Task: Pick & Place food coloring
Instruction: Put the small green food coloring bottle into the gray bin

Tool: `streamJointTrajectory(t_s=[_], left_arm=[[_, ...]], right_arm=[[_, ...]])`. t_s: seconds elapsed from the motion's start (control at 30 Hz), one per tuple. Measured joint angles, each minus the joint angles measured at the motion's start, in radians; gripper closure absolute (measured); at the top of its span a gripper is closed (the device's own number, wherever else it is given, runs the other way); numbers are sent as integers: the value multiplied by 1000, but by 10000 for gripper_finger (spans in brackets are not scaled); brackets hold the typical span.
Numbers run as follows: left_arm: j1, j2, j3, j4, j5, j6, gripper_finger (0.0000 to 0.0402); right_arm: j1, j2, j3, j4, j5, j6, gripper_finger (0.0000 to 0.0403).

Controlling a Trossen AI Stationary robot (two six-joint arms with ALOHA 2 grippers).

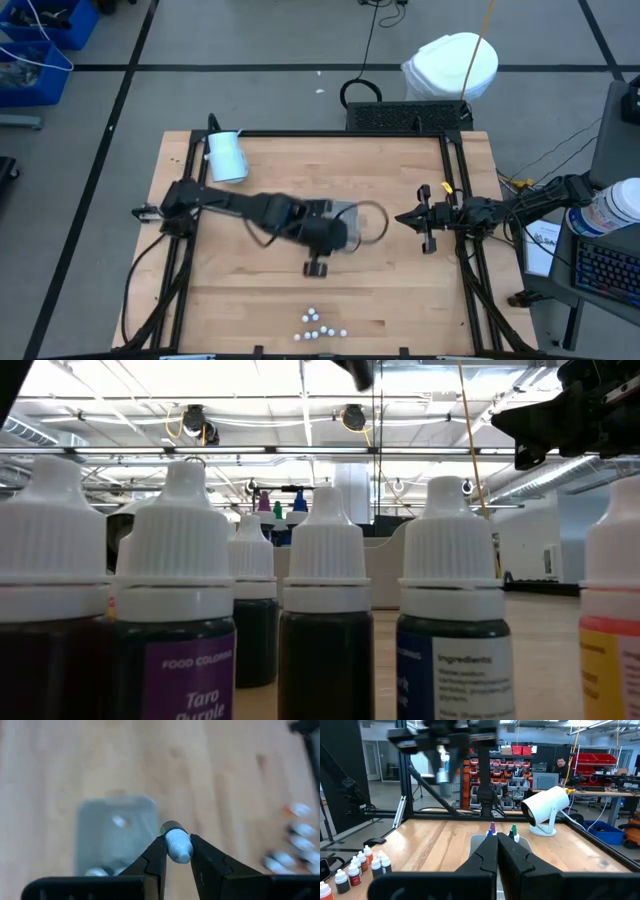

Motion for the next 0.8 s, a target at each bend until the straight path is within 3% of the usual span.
streamJointTrajectory(t_s=[0.17,0.4,0.8], left_arm=[[88,52,-2,82,11,105,328],[167,176,-2,56,32,170,328],[223,298,-4,89,83,200,327]], right_arm=[[0,0,0,-3,0,-8,403],[0,7,0,-1,4,-14,403],[0,6,0,1,23,-23,403]])
